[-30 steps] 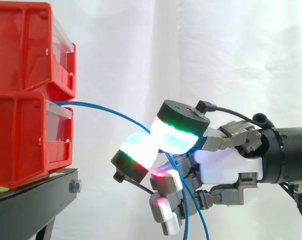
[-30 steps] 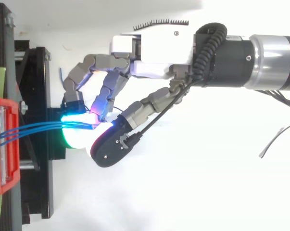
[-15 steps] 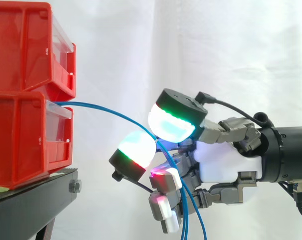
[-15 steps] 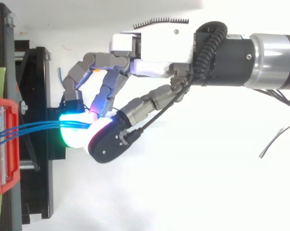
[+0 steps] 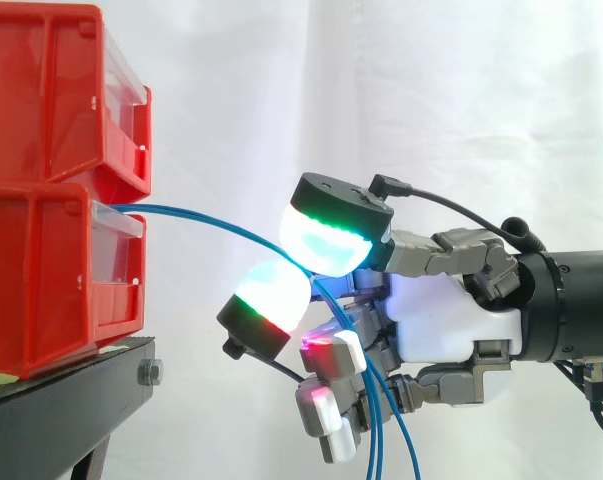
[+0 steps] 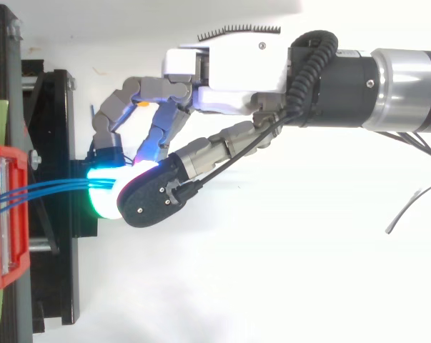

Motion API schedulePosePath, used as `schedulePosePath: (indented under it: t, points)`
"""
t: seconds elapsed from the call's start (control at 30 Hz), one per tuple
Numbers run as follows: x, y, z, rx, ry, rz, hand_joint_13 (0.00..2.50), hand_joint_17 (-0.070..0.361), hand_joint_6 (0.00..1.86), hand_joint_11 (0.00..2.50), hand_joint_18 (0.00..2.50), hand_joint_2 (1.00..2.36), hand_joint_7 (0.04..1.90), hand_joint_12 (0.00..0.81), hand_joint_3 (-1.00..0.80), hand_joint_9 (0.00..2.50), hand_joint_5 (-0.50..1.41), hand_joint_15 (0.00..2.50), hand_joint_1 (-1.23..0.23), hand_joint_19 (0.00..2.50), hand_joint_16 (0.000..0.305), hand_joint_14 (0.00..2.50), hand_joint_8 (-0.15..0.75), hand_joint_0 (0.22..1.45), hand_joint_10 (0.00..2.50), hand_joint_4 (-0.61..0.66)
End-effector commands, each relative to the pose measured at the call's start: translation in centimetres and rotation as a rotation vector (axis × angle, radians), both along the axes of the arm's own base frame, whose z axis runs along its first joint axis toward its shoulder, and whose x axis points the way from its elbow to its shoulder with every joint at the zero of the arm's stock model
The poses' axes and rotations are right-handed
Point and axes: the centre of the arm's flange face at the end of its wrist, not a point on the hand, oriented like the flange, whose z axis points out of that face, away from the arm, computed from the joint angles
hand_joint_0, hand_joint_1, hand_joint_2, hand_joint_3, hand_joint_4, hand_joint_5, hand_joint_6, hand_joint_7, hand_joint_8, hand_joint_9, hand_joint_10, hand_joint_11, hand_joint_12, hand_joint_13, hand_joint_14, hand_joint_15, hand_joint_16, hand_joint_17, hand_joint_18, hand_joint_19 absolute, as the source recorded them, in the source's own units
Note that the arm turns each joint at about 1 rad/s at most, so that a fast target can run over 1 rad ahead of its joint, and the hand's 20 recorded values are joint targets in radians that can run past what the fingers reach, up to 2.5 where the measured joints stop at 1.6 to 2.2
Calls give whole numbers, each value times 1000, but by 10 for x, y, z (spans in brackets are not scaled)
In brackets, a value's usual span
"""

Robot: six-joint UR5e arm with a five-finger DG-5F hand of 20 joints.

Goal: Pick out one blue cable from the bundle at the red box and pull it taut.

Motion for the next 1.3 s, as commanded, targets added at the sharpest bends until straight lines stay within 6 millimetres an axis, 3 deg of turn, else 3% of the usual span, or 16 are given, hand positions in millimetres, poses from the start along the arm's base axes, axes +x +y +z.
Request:
schedulePosePath:
  t: [0.0, 0.13, 0.67, 0.8, 1.03, 1.27]
  points:
    - [0, 0, 0, 0, 1, 0, 983, 103, 951, 926, 786, 1021, 955, 332, -245, 1140, -162, 709, -727, 715, 46, 25, 263, 647, 26, -38]
    - [0, 0, 0, 0, 1, 0, 980, 102, 956, 929, 800, 1021, 1087, 323, -264, 1136, -168, 698, -786, 697, 45, 23, 261, 704, 23, -97]
    - [0, 0, 0, 0, 2, 0, 992, 96, 980, 915, 828, 1000, 1090, 306, -500, 1141, -176, 687, -854, 664, 43, 25, 219, 784, 25, -186]
    - [-1, 0, -1, -2, 7, 0, 998, 96, 981, 922, 836, 1000, 1081, 305, -500, 1141, -176, 689, -861, 662, 43, 24, 222, 747, 24, -158]
    - [-1, 0, -1, 0, 7, 0, 987, 98, 972, 913, 820, 1000, 834, 310, -500, 1141, -163, 696, -832, 670, 43, 24, 227, 616, 24, -17]
    - [0, 0, 0, 0, 5, 0, 985, 109, 940, 900, 830, 1000, 842, 332, -500, 1136, -162, 681, -745, 670, 48, 22, 253, 509, 23, 37]
